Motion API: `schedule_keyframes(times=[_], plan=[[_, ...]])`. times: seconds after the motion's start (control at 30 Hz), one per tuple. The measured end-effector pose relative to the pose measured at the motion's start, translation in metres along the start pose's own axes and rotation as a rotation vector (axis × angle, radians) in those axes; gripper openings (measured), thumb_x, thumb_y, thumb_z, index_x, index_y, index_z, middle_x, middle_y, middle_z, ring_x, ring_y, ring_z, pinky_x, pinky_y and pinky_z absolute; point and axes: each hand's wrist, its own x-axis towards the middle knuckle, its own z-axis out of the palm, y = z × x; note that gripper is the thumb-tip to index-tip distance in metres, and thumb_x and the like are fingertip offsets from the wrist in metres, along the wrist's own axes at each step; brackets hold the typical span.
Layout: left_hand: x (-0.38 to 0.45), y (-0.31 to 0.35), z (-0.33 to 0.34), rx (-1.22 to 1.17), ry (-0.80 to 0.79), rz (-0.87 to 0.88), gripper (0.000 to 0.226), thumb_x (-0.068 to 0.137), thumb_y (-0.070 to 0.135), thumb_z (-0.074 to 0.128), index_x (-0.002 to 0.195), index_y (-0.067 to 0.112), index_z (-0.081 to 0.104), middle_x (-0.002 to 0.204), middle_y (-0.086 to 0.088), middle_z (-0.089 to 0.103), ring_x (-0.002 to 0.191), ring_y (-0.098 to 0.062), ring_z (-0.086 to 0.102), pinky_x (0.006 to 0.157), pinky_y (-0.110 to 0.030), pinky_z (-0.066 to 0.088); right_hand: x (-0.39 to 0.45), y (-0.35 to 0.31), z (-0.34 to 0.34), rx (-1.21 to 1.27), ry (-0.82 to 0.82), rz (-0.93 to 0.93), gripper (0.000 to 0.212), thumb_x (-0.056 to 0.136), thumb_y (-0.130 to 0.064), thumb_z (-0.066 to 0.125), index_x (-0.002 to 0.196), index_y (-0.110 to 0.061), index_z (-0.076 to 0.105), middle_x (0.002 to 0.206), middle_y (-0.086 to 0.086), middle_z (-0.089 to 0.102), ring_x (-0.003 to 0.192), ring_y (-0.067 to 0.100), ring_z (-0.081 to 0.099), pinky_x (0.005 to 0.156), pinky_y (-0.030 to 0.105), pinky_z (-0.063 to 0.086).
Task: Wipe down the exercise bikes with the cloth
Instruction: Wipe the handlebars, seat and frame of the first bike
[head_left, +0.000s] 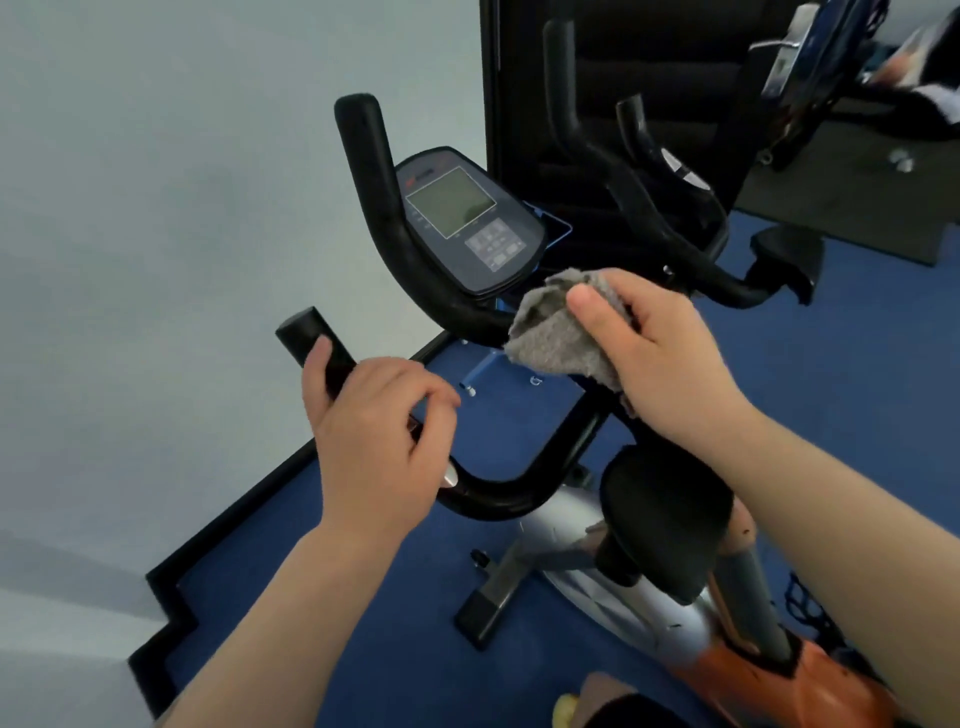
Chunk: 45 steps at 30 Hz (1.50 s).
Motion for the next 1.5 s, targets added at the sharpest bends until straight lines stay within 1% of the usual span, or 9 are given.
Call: schedule_keyframes(times=[0.1,0.27,0.37,0.53,0.67,0.87,1.0,1.2,1.5], plan=[[0.035,0.013,0.002,-0.071,-0.095,0.009,0.022,0.09,0.022,0.05,0.075,0.02,0.067,0.077,0.011,0.066,0.076,-0.007,0.057,0.114,-0.025,0.023,0.014,0.004,0.007,-0.037,0.134,0.021,0.033,0.101,-0.04,0.046,0.093,-0.012,0.062,0.075,0.003,0.059,0.069,0.012,0.054,0.057,0.014,0.038],[0.049,0.018,0.015,0.052,-0.164,-0.038,0.019,0.091,0.014,0.056,0.106,0.016,0.067,0.11,0.004,0.058,0.104,-0.013,0.045,0.078,-0.028,0.041,0.037,0.017,0.015,-0.02,0.193,-0.051,0.025,0.101,-0.038,0.047,0.101,-0.02,0.063,0.081,-0.011,0.062,0.077,0.001,0.057,0.068,0.018,0.045],[0.046,0.016,0.015,0.111,-0.194,0.041,0.026,0.091,0.01,0.053,0.113,0.014,0.066,0.124,0.002,0.058,0.119,-0.016,0.046,0.093,-0.028,0.04,0.046,0.027,0.009,-0.068,0.149,-0.113,0.027,0.1,-0.039,0.048,0.115,-0.022,0.062,0.096,-0.015,0.063,0.09,-0.002,0.058,0.079,0.016,0.045],[0.047,0.017,0.016,0.206,-0.362,0.071,0.037,0.098,0.016,0.047,0.132,0.026,0.058,0.143,0.012,0.051,0.142,-0.008,0.034,0.12,-0.036,0.015,0.033,0.059,-0.003,-0.163,-0.47,-0.06,0.038,0.099,-0.041,0.049,0.137,-0.046,0.046,0.109,-0.027,0.059,0.101,-0.007,0.054,0.086,0.011,0.041],[0.046,0.018,0.018,0.2,-0.322,0.017,0.039,0.097,0.022,0.041,0.131,0.029,0.058,0.143,0.015,0.051,0.143,-0.002,0.031,0.119,-0.027,0.011,0.02,0.072,-0.016,-0.211,-0.4,-0.202,0.051,0.095,-0.044,0.051,0.141,-0.055,0.033,0.106,-0.043,0.051,0.099,-0.018,0.048,0.084,-0.002,0.033],[0.044,0.022,0.019,0.254,-0.28,0.01,0.037,0.098,0.016,0.05,0.133,0.025,0.059,0.146,0.011,0.05,0.143,-0.005,0.033,0.12,-0.031,0.015,0.046,0.054,0.01,-0.053,-0.48,-0.175,0.044,0.098,-0.036,0.053,0.142,-0.035,0.048,0.126,-0.013,0.062,0.114,0.004,0.057,0.099,0.028,0.045],[0.043,0.022,0.02,0.274,-0.183,-0.057,0.037,0.096,0.018,0.049,0.13,0.019,0.063,0.145,0.007,0.051,0.143,-0.012,0.035,0.119,-0.036,0.024,0.027,0.077,-0.012,-0.001,-0.498,-0.263,0.053,0.095,-0.026,0.06,0.14,-0.049,0.044,0.143,-0.025,0.047,0.131,-0.009,0.04,0.108,0.016,0.035],[0.044,0.023,0.021,0.271,-0.127,-0.099,0.038,0.094,0.017,0.051,0.129,0.017,0.064,0.143,0.006,0.053,0.141,-0.012,0.038,0.114,-0.036,0.031,0.054,0.052,0.016,0.065,-0.396,-0.325,0.038,0.094,-0.02,0.063,0.131,-0.027,0.062,0.122,-0.018,0.065,0.111,-0.006,0.057,0.096,0.015,0.045],[0.041,0.029,0.021,0.262,-0.062,-0.3,0.055,0.096,0.02,0.044,0.15,0.021,0.038,0.149,0.006,0.048,0.128,-0.016,0.051,0.1,-0.028,0.04,0.059,0.044,0.025,-0.018,-0.315,-0.395,0.029,0.092,-0.021,0.066,0.119,-0.031,0.069,0.105,-0.017,0.071,0.094,-0.005,0.062,0.079,0.009,0.047]])
